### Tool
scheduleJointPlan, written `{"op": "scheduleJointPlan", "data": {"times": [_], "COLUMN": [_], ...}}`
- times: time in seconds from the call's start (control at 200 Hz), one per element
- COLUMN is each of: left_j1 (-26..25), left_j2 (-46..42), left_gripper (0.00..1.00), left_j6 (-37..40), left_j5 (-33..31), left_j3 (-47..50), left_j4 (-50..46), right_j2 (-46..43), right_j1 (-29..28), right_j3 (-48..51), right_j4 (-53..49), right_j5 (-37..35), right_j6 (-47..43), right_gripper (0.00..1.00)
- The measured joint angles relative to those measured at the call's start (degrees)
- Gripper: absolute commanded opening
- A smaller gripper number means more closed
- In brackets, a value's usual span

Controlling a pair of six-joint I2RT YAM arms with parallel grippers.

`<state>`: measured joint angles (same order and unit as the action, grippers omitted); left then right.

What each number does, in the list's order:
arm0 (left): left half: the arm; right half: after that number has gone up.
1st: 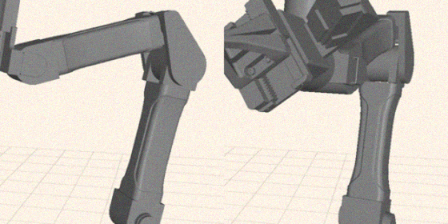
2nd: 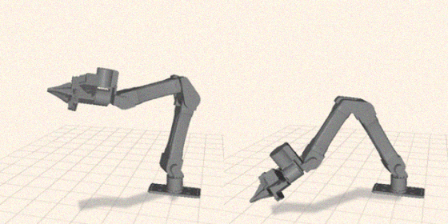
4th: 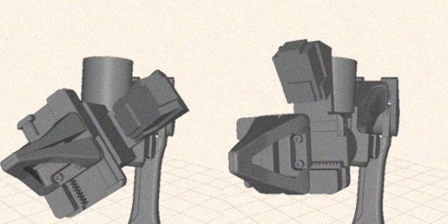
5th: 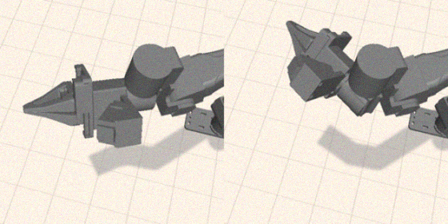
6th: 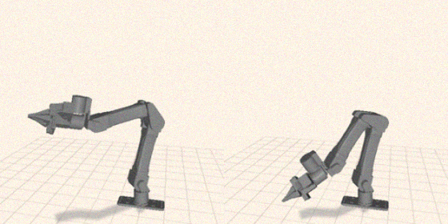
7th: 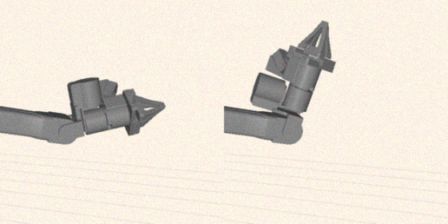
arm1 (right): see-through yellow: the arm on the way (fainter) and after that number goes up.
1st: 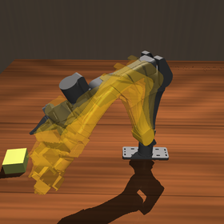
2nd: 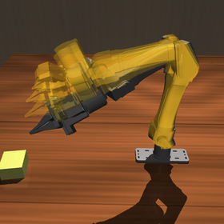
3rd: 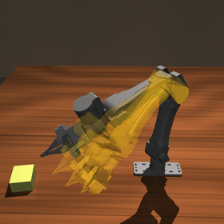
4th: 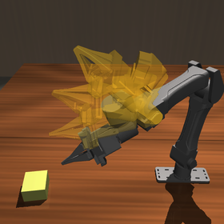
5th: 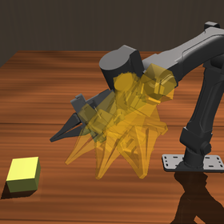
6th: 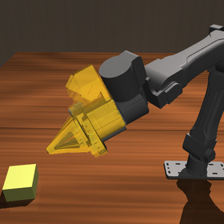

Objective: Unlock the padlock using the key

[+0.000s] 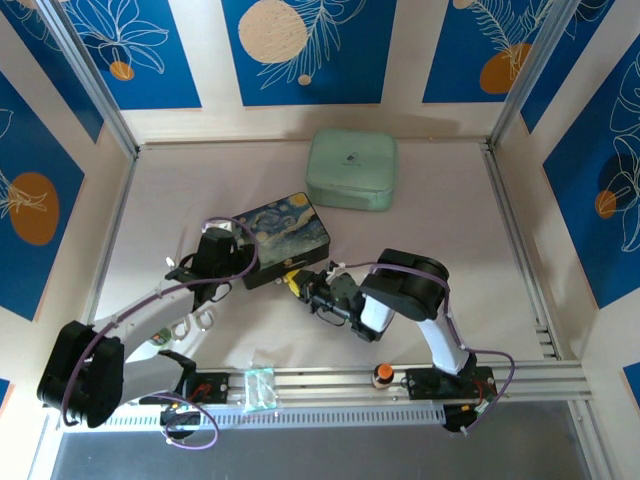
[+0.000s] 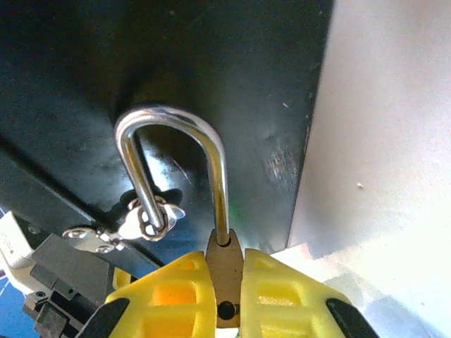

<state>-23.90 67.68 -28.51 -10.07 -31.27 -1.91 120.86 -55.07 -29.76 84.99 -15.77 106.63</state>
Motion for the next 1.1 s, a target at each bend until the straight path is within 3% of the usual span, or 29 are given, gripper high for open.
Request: {"op": "scheduleJointPlan", "data": {"times": [0.43,0.74,0.931,1.101], "left_j1": [0.00,0.00,0.00,0.00], "left_j2": [0.28,0.81,0.81,1.18], "left_gripper": [0.61,0.59,0.59,0.60], "left_j6": [0.11,0.09,0.11,0.39], "left_j5": [-0.04,-0.68,-0.81,-0.92], "left_j3": [-0.02,-0.33,-0.37,-1.38], "left_j4": [0.31,0.66,0.63,-0.70], "right_j2": [-1.18,-12.59,-8.44,-8.07], "right_j1": [0.00,3.26,4.22,5.40], "right_j3": [1.18,1.70,2.14,2.73], "right_j4": [0.13,-20.06,-17.11,-15.72], "right_j5": [-0.57,-2.95,-1.64,3.65], "right_j6": [-0.42,-10.58,-11.15,-11.91], "right_gripper": [0.00,0.00,0.00,0.00]}}
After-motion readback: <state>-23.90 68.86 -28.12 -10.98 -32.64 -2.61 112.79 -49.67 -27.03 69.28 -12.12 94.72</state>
